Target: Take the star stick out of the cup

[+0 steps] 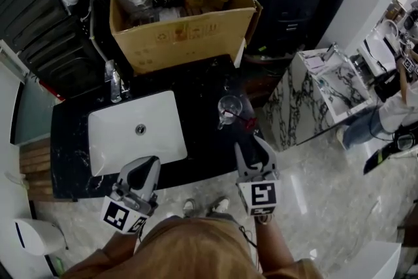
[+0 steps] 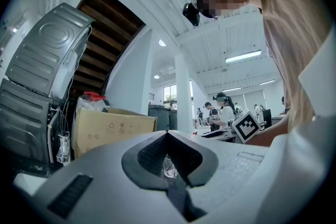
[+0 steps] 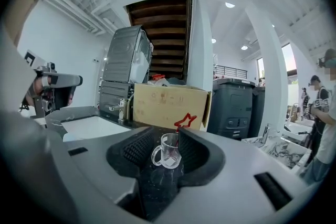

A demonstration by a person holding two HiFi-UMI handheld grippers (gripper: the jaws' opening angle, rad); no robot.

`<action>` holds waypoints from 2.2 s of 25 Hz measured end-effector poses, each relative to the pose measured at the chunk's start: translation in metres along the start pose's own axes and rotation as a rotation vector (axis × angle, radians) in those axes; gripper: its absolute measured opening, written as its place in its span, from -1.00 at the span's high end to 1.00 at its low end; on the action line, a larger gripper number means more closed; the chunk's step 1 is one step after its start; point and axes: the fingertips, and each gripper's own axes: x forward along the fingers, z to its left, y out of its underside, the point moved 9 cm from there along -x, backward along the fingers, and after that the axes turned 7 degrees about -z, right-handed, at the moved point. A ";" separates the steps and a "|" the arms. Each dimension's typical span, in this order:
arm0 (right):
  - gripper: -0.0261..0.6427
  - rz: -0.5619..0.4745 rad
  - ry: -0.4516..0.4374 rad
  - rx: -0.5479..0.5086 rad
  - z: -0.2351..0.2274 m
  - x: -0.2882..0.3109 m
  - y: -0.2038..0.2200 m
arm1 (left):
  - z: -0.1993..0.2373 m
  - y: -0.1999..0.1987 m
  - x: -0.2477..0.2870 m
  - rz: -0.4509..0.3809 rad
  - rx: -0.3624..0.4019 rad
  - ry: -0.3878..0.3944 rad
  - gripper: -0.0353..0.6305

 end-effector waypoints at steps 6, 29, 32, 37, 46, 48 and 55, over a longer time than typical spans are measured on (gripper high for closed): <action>0.52 0.020 -0.006 0.003 -0.004 0.012 0.008 | 0.003 0.000 0.000 0.005 0.004 -0.012 0.89; 0.59 0.051 -0.026 0.005 -0.024 0.048 0.030 | 0.007 0.000 0.003 0.033 0.024 -0.059 0.89; 0.59 0.053 -0.032 -0.001 -0.024 0.053 0.032 | 0.008 0.001 0.003 0.039 0.027 -0.064 0.89; 0.59 0.057 -0.041 0.006 -0.024 0.059 0.037 | 0.009 0.002 0.003 0.040 0.031 -0.075 0.89; 0.61 0.071 -0.054 -0.003 -0.027 0.070 0.041 | 0.010 0.002 0.001 0.042 0.039 -0.096 0.89; 0.62 0.074 -0.056 -0.003 -0.028 0.072 0.043 | 0.010 0.001 0.002 0.038 0.037 -0.103 0.89; 0.64 0.085 -0.056 -0.009 -0.032 0.078 0.049 | 0.009 0.001 0.002 0.039 0.028 -0.123 0.89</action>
